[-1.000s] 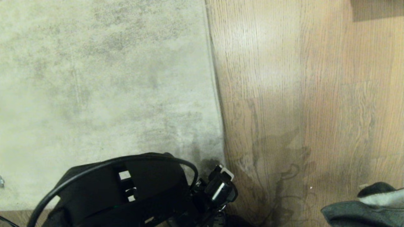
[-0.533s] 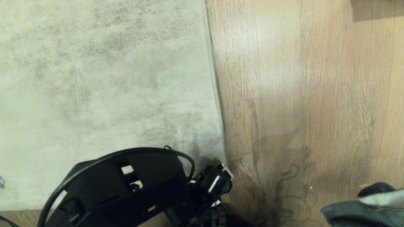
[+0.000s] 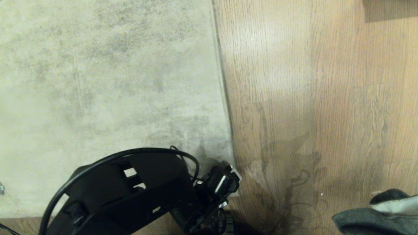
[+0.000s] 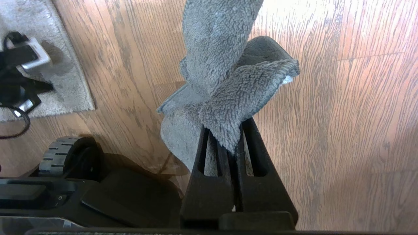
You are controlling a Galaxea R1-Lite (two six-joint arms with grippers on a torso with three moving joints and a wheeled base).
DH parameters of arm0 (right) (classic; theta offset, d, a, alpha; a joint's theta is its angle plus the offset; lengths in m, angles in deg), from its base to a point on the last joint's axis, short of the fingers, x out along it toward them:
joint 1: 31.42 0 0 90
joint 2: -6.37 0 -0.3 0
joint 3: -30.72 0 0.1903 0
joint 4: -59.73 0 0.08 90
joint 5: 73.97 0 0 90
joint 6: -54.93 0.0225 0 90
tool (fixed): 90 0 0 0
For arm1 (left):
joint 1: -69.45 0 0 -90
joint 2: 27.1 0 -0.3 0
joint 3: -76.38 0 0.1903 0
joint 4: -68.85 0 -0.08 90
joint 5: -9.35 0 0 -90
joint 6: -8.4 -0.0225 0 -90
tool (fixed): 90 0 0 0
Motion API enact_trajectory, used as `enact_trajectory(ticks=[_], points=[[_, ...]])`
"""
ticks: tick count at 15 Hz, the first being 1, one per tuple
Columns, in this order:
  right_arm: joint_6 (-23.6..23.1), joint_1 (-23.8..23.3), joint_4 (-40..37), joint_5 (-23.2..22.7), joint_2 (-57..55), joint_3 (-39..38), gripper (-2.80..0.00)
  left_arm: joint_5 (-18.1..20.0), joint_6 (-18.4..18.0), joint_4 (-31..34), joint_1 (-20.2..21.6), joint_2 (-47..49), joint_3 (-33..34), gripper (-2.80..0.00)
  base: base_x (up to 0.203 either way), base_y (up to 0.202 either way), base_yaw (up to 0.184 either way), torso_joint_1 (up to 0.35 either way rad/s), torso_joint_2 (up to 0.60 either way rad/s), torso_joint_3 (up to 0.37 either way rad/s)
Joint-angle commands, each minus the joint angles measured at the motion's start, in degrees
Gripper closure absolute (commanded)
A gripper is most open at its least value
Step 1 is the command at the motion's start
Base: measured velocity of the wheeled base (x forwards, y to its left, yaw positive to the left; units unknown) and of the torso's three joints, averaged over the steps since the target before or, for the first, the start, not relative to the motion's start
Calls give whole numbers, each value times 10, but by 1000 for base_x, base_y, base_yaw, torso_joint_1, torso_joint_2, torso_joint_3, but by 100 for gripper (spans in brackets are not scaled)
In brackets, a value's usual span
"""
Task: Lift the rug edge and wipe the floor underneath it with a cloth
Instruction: Lay down the carpet, then put down the rag
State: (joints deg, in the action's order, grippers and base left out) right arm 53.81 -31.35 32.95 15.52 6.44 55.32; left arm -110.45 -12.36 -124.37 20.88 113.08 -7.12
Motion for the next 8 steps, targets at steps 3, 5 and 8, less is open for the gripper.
enact_trajectory(ticks=[3, 5, 8], points=[[0, 0, 0, 0, -1, 0, 0, -4, 25, 2, 0, -76, 34, 0, 0, 0, 0, 0, 0, 0], [0, 0, 0, 0, -1, 0, 0, -5, 49, 3, 3, -126, 63, 0, 0, 0, 0, 0, 0, 0], [0, 0, 0, 0, -1, 0, 0, -5, 64, 4, 15, -222, 111, 0, 0, 0, 0, 0, 0, 0]])
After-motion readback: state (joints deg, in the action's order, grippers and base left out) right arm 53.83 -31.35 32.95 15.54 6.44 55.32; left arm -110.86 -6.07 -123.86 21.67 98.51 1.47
